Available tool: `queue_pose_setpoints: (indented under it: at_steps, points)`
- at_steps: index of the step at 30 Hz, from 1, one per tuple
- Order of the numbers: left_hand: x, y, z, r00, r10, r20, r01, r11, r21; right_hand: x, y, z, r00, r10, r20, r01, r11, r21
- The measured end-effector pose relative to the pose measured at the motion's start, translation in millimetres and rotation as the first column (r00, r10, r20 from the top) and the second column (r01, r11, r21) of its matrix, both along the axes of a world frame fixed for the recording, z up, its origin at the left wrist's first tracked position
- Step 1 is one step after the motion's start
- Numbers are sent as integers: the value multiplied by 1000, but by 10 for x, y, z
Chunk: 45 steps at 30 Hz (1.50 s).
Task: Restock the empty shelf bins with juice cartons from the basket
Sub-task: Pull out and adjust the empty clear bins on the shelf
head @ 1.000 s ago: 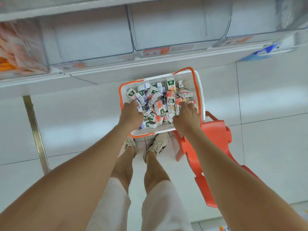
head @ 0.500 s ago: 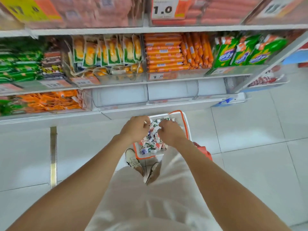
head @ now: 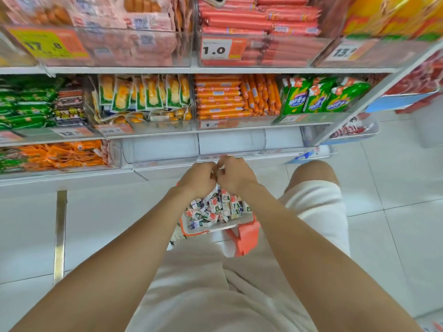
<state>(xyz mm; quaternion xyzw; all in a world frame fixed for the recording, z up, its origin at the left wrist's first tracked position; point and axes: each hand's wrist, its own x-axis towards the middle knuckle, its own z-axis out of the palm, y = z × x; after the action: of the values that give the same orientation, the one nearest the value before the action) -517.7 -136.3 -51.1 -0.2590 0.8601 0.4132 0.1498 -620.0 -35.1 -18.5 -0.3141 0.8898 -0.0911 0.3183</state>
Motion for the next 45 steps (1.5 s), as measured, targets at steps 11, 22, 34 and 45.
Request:
queue_pose_setpoints:
  at_steps: [11, 22, 34, 45]
  points:
    - [-706, 227, -928, 962, 272, -1, -271, 961, -58, -1155, 327, -1009, 935, 355, -19, -345, 920, 186]
    - [-1370, 936, -3244, 961, 260, 98, -245, 960, -138, -2112, 708, -3342, 715, 698, 27, -699, 714, 45]
    - [-1309, 924, -5082, 966, 88, 242, 29, 897, -442, -1870, 696, -5298, 308, 914, -266, -900, 370, 230]
    - [-979, 1125, -5166, 954, 72, 291, 120, 797, -592, -1438, 748, -5019, 430, 900, -76, -827, 426, 366]
